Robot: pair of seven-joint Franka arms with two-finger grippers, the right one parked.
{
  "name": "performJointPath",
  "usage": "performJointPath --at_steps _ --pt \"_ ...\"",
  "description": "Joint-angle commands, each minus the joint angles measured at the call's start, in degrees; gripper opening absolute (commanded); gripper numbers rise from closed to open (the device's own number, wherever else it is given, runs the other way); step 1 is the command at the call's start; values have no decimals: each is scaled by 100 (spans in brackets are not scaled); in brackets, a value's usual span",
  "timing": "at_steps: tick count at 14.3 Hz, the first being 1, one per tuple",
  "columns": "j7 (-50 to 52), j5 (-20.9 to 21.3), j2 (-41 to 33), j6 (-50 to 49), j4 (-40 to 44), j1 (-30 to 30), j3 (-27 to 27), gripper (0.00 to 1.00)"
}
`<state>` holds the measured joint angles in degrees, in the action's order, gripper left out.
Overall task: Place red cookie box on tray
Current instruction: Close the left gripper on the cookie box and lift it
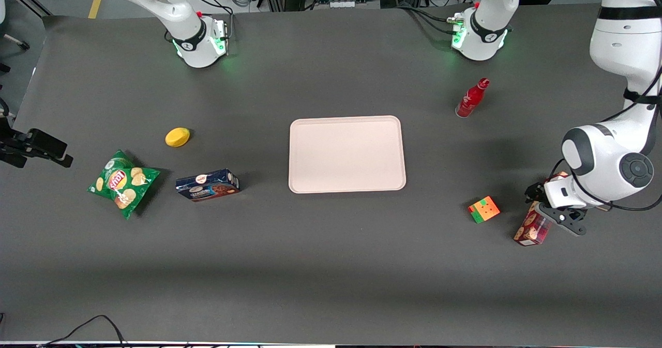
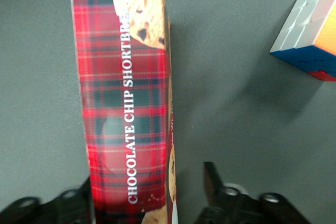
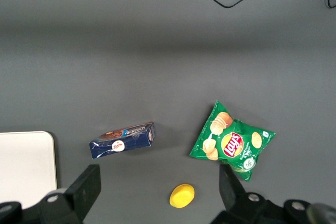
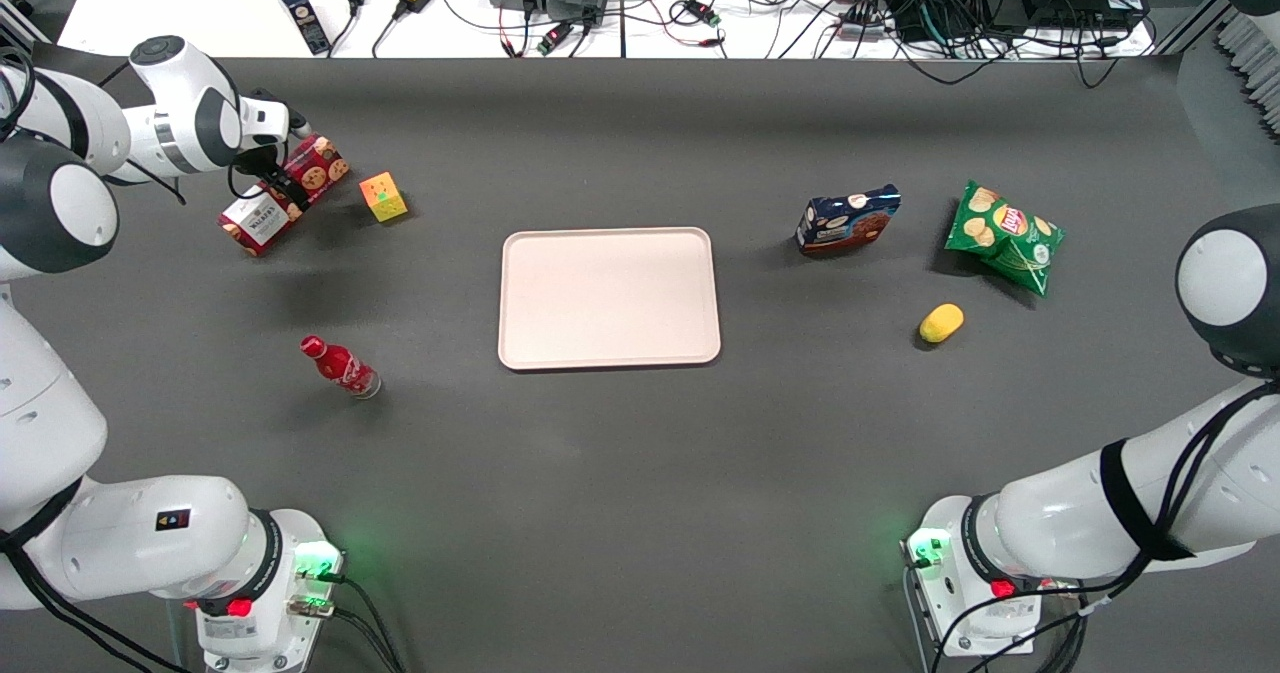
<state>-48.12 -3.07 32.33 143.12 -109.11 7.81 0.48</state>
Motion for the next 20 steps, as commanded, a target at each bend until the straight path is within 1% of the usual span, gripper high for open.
performJointPath --at_steps 1,2,3,4,6,7,9,14,17,19,20 --pt "-118 -18 1 110 -14 -8 22 50" --pt "-118 -18 -7 102 3 -17 22 40" --pt "-110 -10 -16 84 47 -17 22 35" --pt "-92 8 -60 14 100 -34 22 33" --pt "-75 121 -235 -370 301 -43 31 33" --pt "-48 235 -306 -808 546 -52 22 32" --pt "-39 315 -499 -1679 1030 -52 31 32" --pt "189 781 -1377 -3147 1698 -52 -4 33" --pt "224 799 -1475 -4298 2541 -52 -30 33" --pt "469 746 -1484 -4661 2903 -60 -65 33" --pt "714 738 -1493 -4801 2991 -69 -196 33"
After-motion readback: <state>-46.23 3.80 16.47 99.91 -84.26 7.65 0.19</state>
